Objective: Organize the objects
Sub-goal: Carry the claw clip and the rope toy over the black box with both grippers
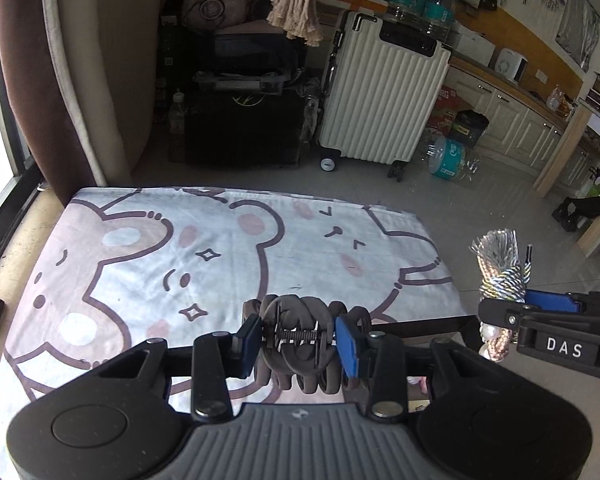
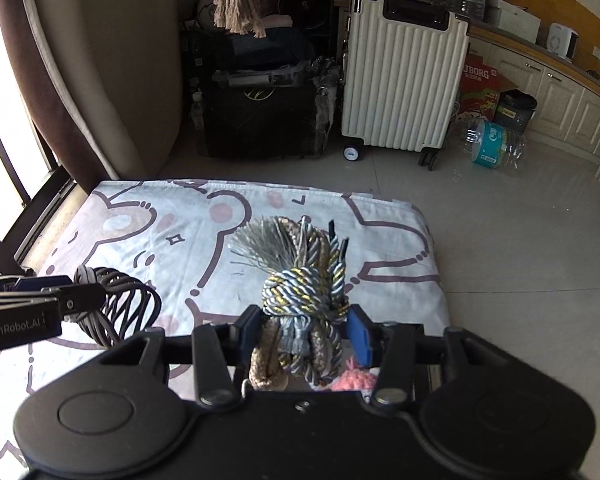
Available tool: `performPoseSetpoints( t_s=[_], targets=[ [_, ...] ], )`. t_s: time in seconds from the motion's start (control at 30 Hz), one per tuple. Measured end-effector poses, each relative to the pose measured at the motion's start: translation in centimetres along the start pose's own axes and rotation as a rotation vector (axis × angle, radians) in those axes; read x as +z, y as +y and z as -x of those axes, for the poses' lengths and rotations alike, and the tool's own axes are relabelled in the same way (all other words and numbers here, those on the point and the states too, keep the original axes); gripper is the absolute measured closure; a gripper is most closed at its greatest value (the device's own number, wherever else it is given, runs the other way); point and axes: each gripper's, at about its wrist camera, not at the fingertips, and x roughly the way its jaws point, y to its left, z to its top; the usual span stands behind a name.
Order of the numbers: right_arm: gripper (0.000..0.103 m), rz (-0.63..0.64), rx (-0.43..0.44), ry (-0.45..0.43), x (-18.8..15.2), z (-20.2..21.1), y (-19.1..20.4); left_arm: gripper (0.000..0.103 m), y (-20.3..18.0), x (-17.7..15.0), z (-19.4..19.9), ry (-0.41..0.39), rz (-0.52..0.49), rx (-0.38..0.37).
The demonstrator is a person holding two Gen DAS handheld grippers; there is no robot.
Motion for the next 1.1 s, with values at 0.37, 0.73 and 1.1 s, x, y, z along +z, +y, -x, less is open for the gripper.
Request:
performPoseSetpoints(
  t_s=[0.37, 0.73, 1.1],
  targets=[
    [0.055, -0.111, -0.071, 0.023, -2.1, -2.5, -5.3, 0.062, -4.4, 0.1, -3.6, 0.020, 0.025, -0.114],
    [0.055, -0.057, -0.102, 0.052, -4.0, -6.5, -7.4, 0.062, -7.0, -0.4, -8.8, 0.083, 0.075, -0.203],
    [0.055, 0.039, -0.154, 0.115, -5.4, -10.0, -7.5, 0.062, -6.8, -1.8, -13.4, 0.217, 0.169, -0.225]
  ],
)
